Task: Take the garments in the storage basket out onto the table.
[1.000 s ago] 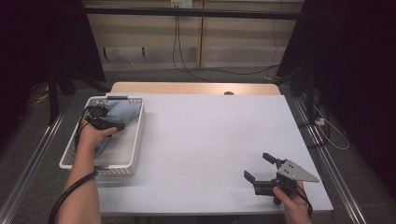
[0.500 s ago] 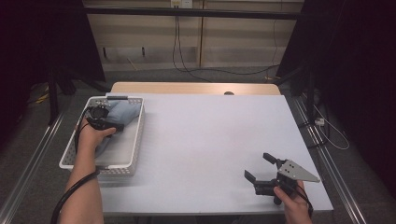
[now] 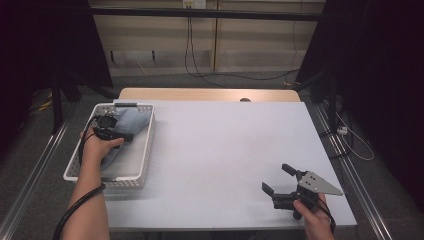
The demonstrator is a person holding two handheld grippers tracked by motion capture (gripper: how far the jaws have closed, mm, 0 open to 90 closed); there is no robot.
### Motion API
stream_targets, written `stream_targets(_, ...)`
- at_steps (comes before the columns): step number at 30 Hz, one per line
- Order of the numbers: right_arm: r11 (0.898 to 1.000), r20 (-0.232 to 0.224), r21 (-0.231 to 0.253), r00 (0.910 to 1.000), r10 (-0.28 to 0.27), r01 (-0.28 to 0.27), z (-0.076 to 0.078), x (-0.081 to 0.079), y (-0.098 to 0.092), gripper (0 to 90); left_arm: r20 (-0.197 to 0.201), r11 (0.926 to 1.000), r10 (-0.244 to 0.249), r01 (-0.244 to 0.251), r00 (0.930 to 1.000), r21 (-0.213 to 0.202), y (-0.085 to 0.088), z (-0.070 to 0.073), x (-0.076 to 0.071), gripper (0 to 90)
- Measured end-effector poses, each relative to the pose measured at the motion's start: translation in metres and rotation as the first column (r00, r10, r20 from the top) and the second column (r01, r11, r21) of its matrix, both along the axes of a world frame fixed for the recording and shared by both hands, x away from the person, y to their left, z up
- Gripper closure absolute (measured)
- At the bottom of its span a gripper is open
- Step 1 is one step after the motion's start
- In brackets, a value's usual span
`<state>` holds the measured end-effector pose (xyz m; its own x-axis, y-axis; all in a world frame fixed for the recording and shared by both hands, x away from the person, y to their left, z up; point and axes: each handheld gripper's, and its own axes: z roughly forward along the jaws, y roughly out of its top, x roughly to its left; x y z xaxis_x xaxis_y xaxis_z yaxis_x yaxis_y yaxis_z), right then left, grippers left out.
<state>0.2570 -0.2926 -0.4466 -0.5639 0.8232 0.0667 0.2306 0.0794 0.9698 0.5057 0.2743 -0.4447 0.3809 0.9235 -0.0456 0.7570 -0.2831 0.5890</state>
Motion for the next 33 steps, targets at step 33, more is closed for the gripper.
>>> stream_targets(33, 1.0, -0.001, -0.006, 1.0, -0.005, 0.005, 0.0, 0.0, -0.001, 2.2, -0.127, 0.9957, 0.041, -0.051, 0.9911, -0.077, -0.014, 0.012, -0.009, 57.8)
